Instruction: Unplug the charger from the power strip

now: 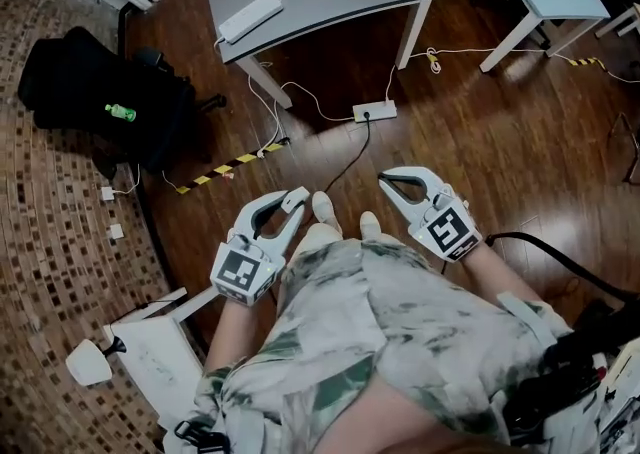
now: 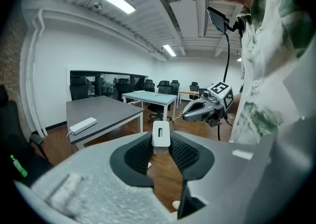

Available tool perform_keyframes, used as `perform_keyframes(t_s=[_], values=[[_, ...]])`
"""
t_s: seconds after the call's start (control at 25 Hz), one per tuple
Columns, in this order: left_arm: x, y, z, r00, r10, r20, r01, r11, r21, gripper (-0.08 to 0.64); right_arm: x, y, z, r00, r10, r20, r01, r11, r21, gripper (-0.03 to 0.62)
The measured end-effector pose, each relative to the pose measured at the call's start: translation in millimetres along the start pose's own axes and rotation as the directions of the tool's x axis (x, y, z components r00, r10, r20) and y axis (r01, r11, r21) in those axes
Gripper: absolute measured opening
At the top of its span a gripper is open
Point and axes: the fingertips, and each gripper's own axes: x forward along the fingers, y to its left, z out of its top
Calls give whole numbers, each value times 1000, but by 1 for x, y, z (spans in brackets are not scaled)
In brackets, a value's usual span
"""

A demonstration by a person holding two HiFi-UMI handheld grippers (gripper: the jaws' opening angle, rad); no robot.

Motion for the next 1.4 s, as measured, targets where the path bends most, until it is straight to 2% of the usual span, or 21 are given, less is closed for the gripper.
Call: perform_keyframes(t_s=[0.16, 0.32, 0.48, 0.72, 1.0, 1.4], values=[[-19, -17, -1, 1000, -12, -16, 12, 999, 45, 107, -11, 22, 2, 999, -36, -2, 36, 999, -7, 6], [-37, -24, 2, 1000, -23, 14, 22, 998, 59, 107, -12, 42, 15, 999, -49, 18, 49, 999, -16, 6], [-63, -33, -8, 998, -49, 48, 46, 997, 56, 107, -13, 70, 22, 997, -80, 1, 80, 996, -31, 6], [-121, -54, -36, 996, -77, 50, 76, 997, 28, 107, -10, 143, 40, 997, -70, 19, 70, 998, -3, 8], [-155, -79, -56, 987, -137, 80, 133, 990, 46, 107, -15, 208, 44, 996, -90, 5, 90, 996, 10, 8], [-176, -94, -64, 981, -167, 102, 161, 985, 67, 107, -22, 244, 54, 993, -114, 21, 114, 993, -14, 8]])
